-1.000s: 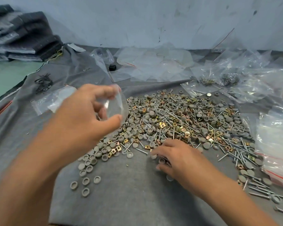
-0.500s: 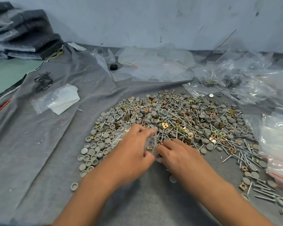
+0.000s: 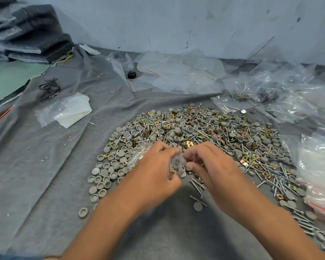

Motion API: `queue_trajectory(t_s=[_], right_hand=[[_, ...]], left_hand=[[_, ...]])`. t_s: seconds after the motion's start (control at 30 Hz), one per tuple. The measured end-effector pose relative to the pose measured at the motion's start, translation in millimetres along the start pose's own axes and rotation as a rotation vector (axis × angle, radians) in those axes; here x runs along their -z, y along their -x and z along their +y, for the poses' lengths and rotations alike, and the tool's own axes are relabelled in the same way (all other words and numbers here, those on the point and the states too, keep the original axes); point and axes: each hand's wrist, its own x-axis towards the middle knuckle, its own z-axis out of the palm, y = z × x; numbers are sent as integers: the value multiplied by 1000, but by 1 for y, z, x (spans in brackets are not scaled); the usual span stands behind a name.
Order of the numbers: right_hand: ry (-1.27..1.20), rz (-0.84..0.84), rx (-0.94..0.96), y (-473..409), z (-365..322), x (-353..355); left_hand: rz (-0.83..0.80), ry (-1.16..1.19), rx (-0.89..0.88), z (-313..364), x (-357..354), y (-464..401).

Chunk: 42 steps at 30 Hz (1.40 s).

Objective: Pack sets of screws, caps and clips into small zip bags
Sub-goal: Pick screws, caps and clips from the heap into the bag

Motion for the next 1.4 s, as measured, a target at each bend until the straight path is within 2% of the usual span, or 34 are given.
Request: queue_trajectory(t_s=[0.13,0.33,0.5,0.57,0.67,0.77,0.93,1.07,1.13,1.23,1.3,1.4], right_hand=[[80,16,58,-4,-8,-8],[1,204,70,-3,-7,-10],[-82,208,80,-5,-4,-11],[-90,214,11,-5,4,-3],[57,60,-126,-3,20,3],[260,-81,-95,-1,21,-9],[442,-129,-8,-3,16,-21],[361,-128,-46,-3,18,-20],[267,-74,-63,-4,15,-19],[257,-5,-13,-8,9,-24],[300,1,46,-11,4,-28],[465,-97,105,-13,3,-33]], left_hand=[[-14,46,-28,6,-2,0],[0,42,-40,8,0,0],[32,47,-64,6,-1,0],[62,49,-56,2,2,-1],[124,102,-32,-2,9,0],[204,120,-13,-4,15,0],[245,122,6,-3,16,0],[250,127,8,-5,16,0],[253,132,5,-6,17,-1],[247,133,4,-6,17,-1],[239,138,-2,-5,17,-1],[234,147,-1,-5,17,0]])
